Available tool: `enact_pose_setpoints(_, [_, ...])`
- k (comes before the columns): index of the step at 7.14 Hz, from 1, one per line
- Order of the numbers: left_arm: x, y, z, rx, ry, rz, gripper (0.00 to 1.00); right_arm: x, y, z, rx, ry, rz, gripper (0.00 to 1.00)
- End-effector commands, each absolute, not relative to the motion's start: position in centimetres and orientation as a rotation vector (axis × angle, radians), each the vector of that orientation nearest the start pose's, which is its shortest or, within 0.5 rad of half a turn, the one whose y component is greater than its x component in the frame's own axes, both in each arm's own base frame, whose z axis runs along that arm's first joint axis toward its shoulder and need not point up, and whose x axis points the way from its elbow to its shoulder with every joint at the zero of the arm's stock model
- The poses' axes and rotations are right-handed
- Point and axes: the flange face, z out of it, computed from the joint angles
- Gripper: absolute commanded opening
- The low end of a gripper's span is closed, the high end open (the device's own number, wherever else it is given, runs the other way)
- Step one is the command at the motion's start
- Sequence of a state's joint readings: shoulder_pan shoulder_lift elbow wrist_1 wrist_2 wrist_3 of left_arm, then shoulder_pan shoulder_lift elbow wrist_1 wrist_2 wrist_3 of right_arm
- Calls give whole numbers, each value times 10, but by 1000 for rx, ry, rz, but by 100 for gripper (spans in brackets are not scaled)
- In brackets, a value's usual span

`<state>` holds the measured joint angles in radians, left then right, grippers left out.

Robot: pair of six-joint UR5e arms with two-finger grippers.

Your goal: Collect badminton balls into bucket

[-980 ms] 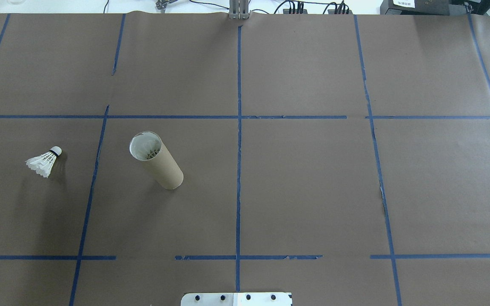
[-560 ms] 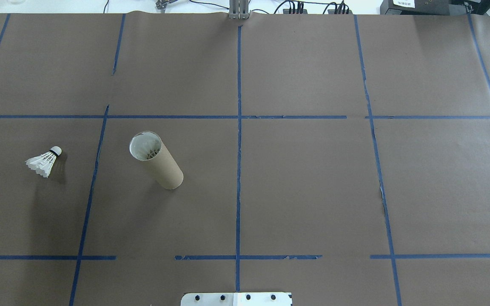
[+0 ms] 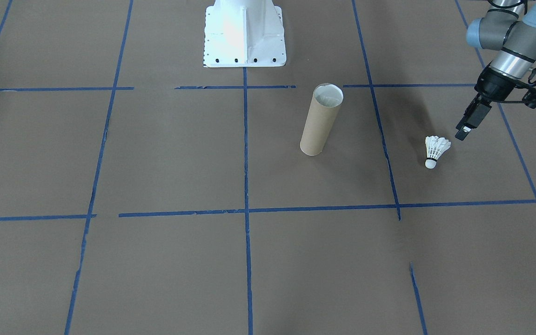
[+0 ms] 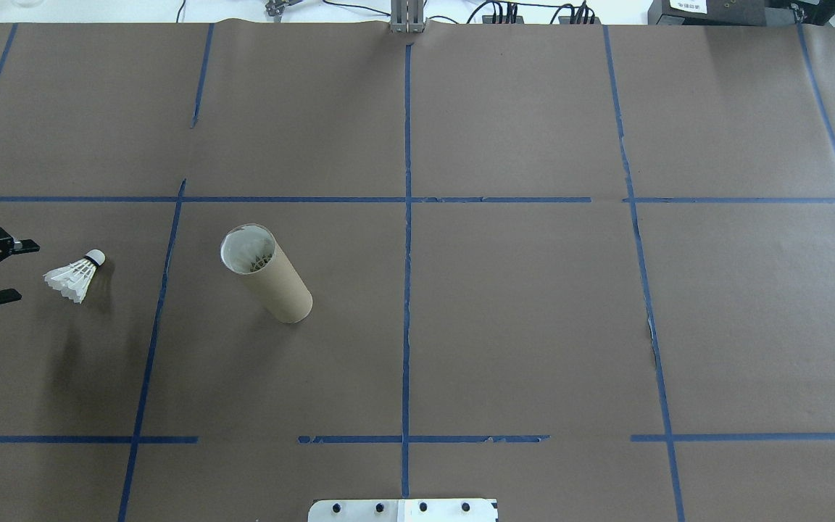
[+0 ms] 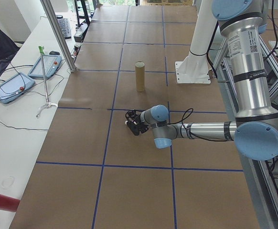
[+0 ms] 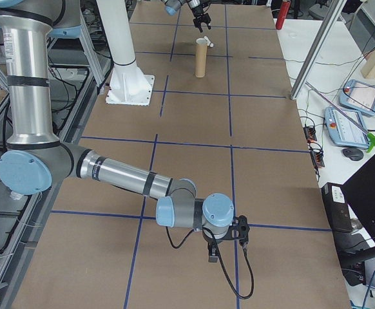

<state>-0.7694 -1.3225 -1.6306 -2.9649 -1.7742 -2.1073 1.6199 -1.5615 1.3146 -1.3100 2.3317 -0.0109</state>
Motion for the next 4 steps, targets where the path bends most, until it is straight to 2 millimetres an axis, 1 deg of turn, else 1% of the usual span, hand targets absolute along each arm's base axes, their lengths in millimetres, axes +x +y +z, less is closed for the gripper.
enact_pose_setpoints(1, [235, -360, 587, -118, 1290, -1128, 100, 88, -481, 754, 36, -760, 31, 100])
enact_pose_setpoints(2, [236, -363, 587, -100, 1295, -1162, 99, 88, -481, 754, 36, -760, 31, 100])
enact_pose_setpoints(3, [243, -366, 586, -115, 1296, -1179, 89, 88, -481, 754, 36, -760, 31, 100])
enact_pose_setpoints(4, [249, -372, 588, -104, 1297, -1189, 70, 88, -481, 754, 36, -760, 31, 100])
